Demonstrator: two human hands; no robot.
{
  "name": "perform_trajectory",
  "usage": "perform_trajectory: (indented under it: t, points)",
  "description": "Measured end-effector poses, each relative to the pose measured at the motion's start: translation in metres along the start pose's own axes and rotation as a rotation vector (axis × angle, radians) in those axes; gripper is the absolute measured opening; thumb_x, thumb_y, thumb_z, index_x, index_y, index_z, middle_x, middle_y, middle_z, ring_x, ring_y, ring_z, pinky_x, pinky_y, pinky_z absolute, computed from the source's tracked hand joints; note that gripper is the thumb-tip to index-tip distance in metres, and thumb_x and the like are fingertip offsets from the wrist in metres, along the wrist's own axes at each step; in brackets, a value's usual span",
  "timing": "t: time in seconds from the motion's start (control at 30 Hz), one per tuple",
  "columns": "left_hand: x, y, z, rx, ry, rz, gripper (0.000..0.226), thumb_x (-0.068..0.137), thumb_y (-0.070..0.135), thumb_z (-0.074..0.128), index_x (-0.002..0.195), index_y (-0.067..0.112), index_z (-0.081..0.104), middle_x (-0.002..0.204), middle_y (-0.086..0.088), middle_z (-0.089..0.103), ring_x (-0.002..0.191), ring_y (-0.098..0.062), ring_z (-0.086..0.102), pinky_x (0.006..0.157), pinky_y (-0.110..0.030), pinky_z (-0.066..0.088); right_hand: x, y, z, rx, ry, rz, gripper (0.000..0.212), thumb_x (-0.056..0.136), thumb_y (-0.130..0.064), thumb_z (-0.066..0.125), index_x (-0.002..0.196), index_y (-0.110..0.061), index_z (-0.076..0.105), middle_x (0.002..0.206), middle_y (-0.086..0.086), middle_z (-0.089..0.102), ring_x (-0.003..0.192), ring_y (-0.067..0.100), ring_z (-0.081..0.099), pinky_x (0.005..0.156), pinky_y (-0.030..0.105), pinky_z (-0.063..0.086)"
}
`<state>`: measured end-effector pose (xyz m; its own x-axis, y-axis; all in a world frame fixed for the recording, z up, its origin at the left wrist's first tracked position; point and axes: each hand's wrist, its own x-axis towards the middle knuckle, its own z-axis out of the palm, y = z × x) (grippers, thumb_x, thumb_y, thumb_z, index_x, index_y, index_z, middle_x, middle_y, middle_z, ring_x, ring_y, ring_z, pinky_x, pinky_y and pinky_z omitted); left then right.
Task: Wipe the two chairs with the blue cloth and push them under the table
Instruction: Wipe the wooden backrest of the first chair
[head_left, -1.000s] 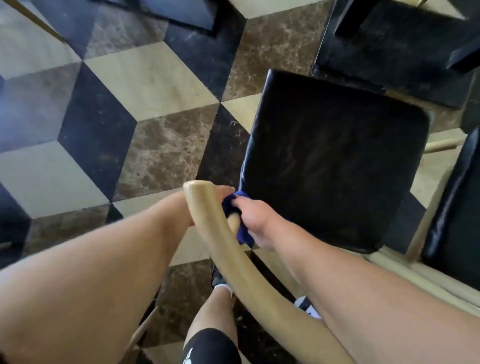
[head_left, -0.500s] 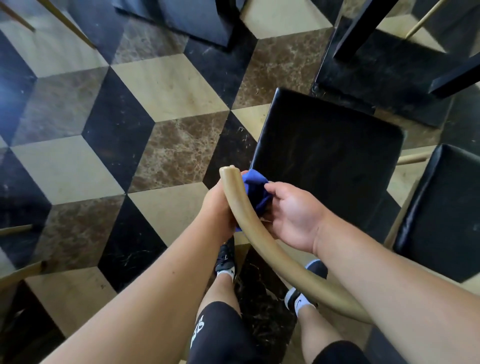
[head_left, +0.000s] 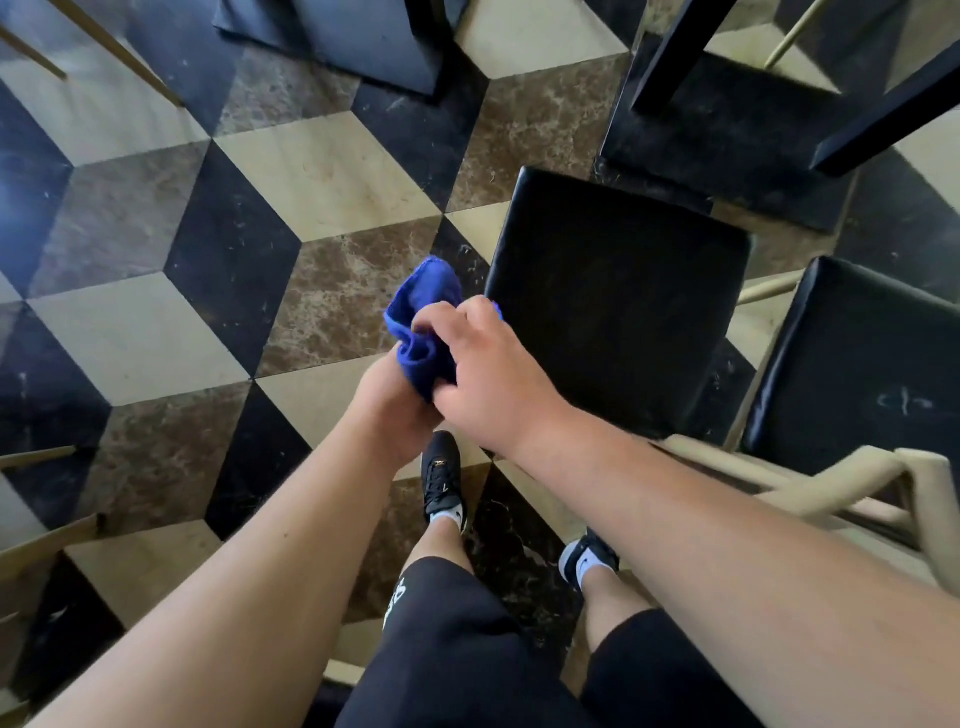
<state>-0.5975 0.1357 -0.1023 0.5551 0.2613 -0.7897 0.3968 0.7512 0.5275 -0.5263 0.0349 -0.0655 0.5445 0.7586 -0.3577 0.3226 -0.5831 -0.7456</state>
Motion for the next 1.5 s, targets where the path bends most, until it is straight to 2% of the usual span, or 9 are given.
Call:
perform_trajectory:
  t: [0.17,0.33,0.53,0.63,0.73,0.83,0.9,1.2,1.5]
  points:
    - [0.002,0.001,0.002,0.21,0.119,0.003,0.017,0.091,0.028,0.068,0.087,0.025,0.084,0.096,-0.005,0.079,0.094,-0.023,0.073,0.083,-0.039,0.057,-0.009,0.019,0.002,-0.089,-0.066,0.068,0.081,0.083,-0.024,0.075,0.152,-0.034,0.033,0.119,0.004,0.039,0.106,0.032,0.054,0.094,0.049,0.052]
    - [0.009,0.003,0.013,0.394,0.308,0.021,0.037,0.108,0.049,0.052,0.128,0.024,0.072,0.103,0.002,0.08,0.086,-0.013,0.075,0.074,-0.033,0.06,-0.053,0.038,0.007,-0.2,-0.043,0.033,0.071,0.085,-0.021,0.074,0.145,-0.024,0.036,0.125,0.006,0.046,0.11,0.031,0.054,0.089,0.048,0.05]
    - [0.003,-0.014,0.03,1.432,0.472,0.543,0.073,0.105,0.029,0.055,0.167,0.027,0.017,0.176,-0.003,0.018,0.16,-0.026,0.017,0.129,-0.048,0.017,-0.122,0.071,-0.018,-0.255,-0.084,0.033,0.052,0.082,-0.018,0.072,0.128,-0.021,0.049,0.115,0.001,0.051,0.102,0.025,0.05,0.084,0.048,0.05]
    - [-0.009,-0.042,0.051,1.898,0.196,0.618,0.05,0.103,0.036,0.05,0.152,0.029,0.052,0.162,-0.004,0.047,0.157,-0.027,0.027,0.127,-0.058,0.0,-0.155,0.093,-0.036,-0.309,-0.087,0.011,0.041,0.079,-0.017,0.072,0.116,-0.021,0.054,0.107,-0.003,0.054,0.093,0.021,0.047,0.079,0.04,0.044]
    - [-0.03,-0.077,0.079,2.135,0.002,0.553,0.051,0.104,0.052,0.028,0.102,0.037,0.077,0.098,0.009,0.077,0.109,-0.019,0.069,0.122,-0.054,0.011,-0.183,0.117,-0.057,-0.329,-0.094,0.029,0.034,0.075,-0.01,0.07,0.105,-0.02,0.058,0.099,-0.004,0.056,0.087,0.019,0.045,0.075,0.037,0.041]
    - [-0.046,-0.107,0.107,2.183,-0.232,0.611,0.056,0.105,0.062,0.026,0.09,0.037,0.074,0.077,0.009,0.071,0.078,-0.02,0.07,0.085,-0.042,0.051,-0.207,0.146,-0.083,-0.421,-0.111,0.058,0.032,0.073,-0.007,0.067,0.1,-0.022,0.061,0.096,-0.005,0.061,0.089,0.023,0.051,0.079,0.043,0.046]
    - [-0.047,-0.125,0.125,2.148,-0.354,0.405,0.071,0.099,0.073,0.011,0.099,0.036,0.071,0.083,0.007,0.07,0.081,-0.023,0.068,0.068,-0.038,0.048,-0.221,0.169,-0.106,-0.491,-0.126,0.078,0.029,0.073,-0.008,0.067,0.096,-0.025,0.062,0.093,-0.007,0.062,0.09,0.024,0.053,0.082,0.044,0.048]
    - [-0.035,-0.174,0.203,1.999,-0.584,-0.009,0.079,0.078,0.098,0.029,0.109,0.031,0.058,0.088,0.014,0.058,0.083,-0.015,0.057,0.072,-0.039,0.043,-0.223,0.23,-0.189,-0.553,-0.285,0.193,0.019,0.075,-0.02,0.058,0.07,-0.032,0.043,0.081,-0.01,0.057,0.091,0.021,0.055,0.074,0.041,0.046]
    - [-0.024,-0.178,0.226,1.766,-0.584,-0.239,0.045,0.074,0.05,0.072,0.115,0.036,0.062,0.102,0.007,0.067,0.093,-0.015,0.064,0.083,-0.037,0.054,-0.137,0.227,-0.186,-0.621,-0.845,0.396,0.018,0.093,-0.032,0.051,0.087,-0.019,0.063,0.09,0.001,0.064,0.077,0.021,0.058,0.061,0.034,0.037]
